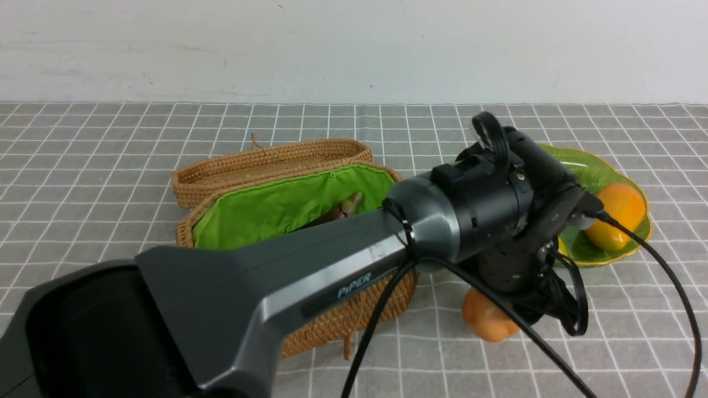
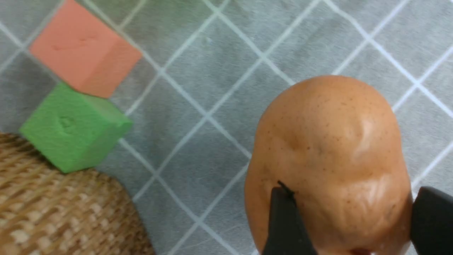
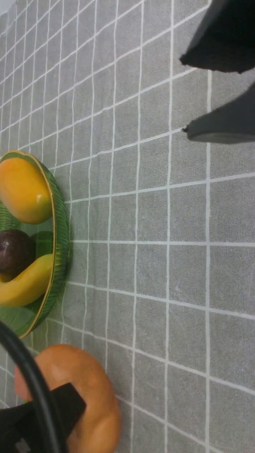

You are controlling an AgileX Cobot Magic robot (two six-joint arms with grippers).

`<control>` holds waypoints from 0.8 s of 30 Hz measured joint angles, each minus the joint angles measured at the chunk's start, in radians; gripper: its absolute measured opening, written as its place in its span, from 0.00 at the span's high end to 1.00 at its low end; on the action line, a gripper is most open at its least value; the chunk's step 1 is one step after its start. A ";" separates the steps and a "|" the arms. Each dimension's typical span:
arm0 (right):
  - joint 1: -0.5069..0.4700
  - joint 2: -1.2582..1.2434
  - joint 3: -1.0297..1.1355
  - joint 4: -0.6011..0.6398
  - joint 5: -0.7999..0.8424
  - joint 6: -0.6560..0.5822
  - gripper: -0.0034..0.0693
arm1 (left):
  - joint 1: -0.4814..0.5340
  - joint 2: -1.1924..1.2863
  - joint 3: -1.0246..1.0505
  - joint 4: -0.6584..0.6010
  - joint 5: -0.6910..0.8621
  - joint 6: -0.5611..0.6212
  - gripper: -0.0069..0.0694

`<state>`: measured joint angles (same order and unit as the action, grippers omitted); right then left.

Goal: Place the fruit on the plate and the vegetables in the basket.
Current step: Grab a potato with your left arm and place it in the basket on the left

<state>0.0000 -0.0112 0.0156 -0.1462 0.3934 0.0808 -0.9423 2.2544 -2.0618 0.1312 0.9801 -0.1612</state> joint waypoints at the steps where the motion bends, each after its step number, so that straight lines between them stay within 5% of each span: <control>1: 0.000 0.000 0.000 0.000 0.000 0.000 0.62 | 0.000 -0.001 0.000 -0.001 0.000 0.001 0.35; 13: 0.000 0.000 0.000 0.000 0.000 0.000 0.62 | 0.018 -0.339 0.001 0.051 0.116 0.035 0.35; 24: 0.000 0.000 0.000 0.000 0.000 0.000 0.62 | 0.325 -0.550 0.380 -0.035 0.102 0.053 0.35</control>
<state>0.0000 -0.0112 0.0156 -0.1462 0.3934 0.0808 -0.6173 1.7042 -1.6820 0.0962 1.0820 -0.1085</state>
